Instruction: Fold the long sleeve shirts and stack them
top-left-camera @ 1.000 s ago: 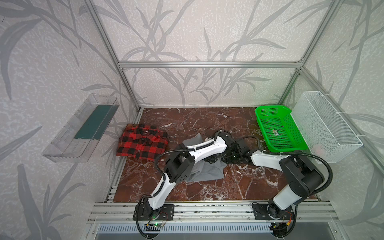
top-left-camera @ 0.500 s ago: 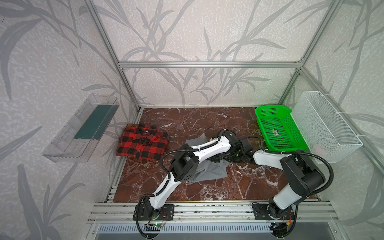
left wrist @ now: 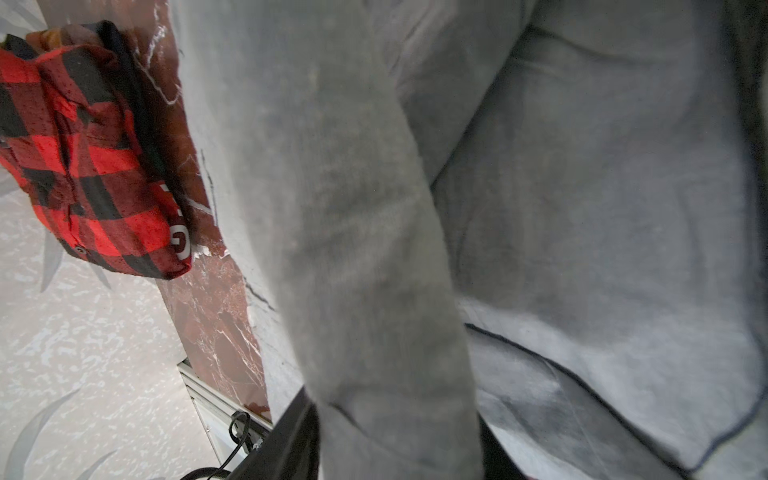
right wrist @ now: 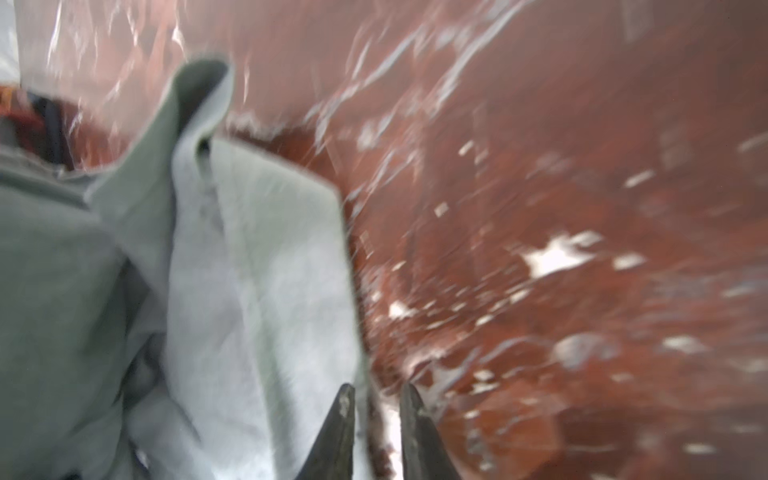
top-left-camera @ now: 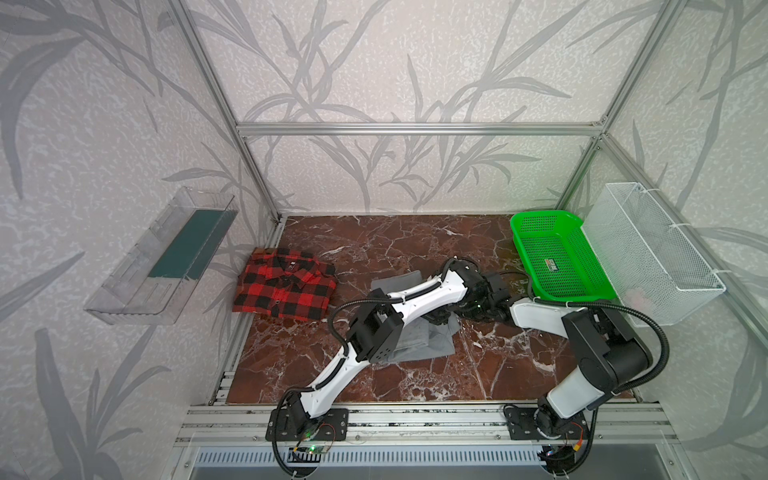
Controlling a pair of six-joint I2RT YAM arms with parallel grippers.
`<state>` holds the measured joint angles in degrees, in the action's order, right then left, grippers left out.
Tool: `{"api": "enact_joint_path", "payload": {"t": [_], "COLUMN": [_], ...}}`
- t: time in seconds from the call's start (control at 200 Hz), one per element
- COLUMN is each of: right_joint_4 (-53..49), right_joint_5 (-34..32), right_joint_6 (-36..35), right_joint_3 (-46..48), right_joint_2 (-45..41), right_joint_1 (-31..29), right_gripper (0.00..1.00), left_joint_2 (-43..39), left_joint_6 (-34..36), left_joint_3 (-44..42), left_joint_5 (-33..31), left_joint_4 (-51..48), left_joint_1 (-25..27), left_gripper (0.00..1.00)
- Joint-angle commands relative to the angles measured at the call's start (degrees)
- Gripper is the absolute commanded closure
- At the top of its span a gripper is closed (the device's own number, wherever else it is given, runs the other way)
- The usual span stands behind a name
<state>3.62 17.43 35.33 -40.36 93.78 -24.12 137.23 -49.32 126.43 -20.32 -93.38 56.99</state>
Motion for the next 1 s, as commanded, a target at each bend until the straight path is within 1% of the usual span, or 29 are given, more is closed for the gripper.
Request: {"api": "enact_joint_path", "payload": {"t": [0.0,0.19,0.235,0.345,0.48,0.555,0.595,0.655,0.735,0.845,0.945,0.995], "right_joint_4": [-3.4,-3.4,-3.4,-3.4,-4.1,-5.0,-5.5,-5.8,-7.5,-11.2,-13.2,-13.5], "right_joint_5": [-1.8,-2.1,-2.1,-2.0,-2.2,-1.8,-1.8,-1.4,-2.0,-3.1,-4.4,-5.1], "right_joint_6": [0.3,0.1,0.1,0.2,-0.1,-0.6,-1.0,-1.4,-2.1,-2.7,-2.9,-3.8], "right_joint_3": [1.7,2.0,1.9,1.8,1.5,1.2,1.2,1.1,0.3,-1.2,-2.1,-2.9], "right_joint_2": [0.0,-0.5,-0.5,-0.9,-1.9,-2.7,-3.4,-4.7,-7.2,-11.4,-14.9,-16.0], "right_joint_1": [-9.0,-9.0,-9.0,-9.0,-9.0,-9.0,-9.0,-9.0,-9.1,-9.1,-9.2,-9.1], "right_gripper": [0.78,0.78,0.78,0.78,0.78,0.78,0.78,0.77,0.77,0.73,0.62,0.58], "left_joint_2": [0.2,-1.3,-2.3,-5.2,-9.3,-13.2,-15.8,-20.0,-25.7,-33.6,-41.5,-45.1], "left_joint_6": [0.5,-0.2,-0.4,-1.3,-2.3,-3.2,-4.1,-4.6,-5.0,-4.4,-3.8,-3.0], "left_joint_3": [10.0,13.9,14.7,17.7,22.0,20.6,17.4,10.2,-2.6,-19.5,-34.7,-41.8], "left_joint_5": [2.5,6.4,7.4,7.8,7.0,3.6,0.6,-3.0,-4.6,-3.0,0.4,3.9], "left_joint_4": [-9.5,-9.6,-9.5,-9.4,-9.5,-9.5,-9.4,-7.9,-3.4,4.7,14.6,20.6], "left_joint_1": [0.7,1.1,1.1,1.1,1.1,1.1,0.9,0.5,-0.7,-3.5,-5.4,-6.1], "left_gripper": [0.53,0.51,0.49,0.49,0.48,0.48,0.48,0.48,0.48,0.48,0.48,0.49]}}
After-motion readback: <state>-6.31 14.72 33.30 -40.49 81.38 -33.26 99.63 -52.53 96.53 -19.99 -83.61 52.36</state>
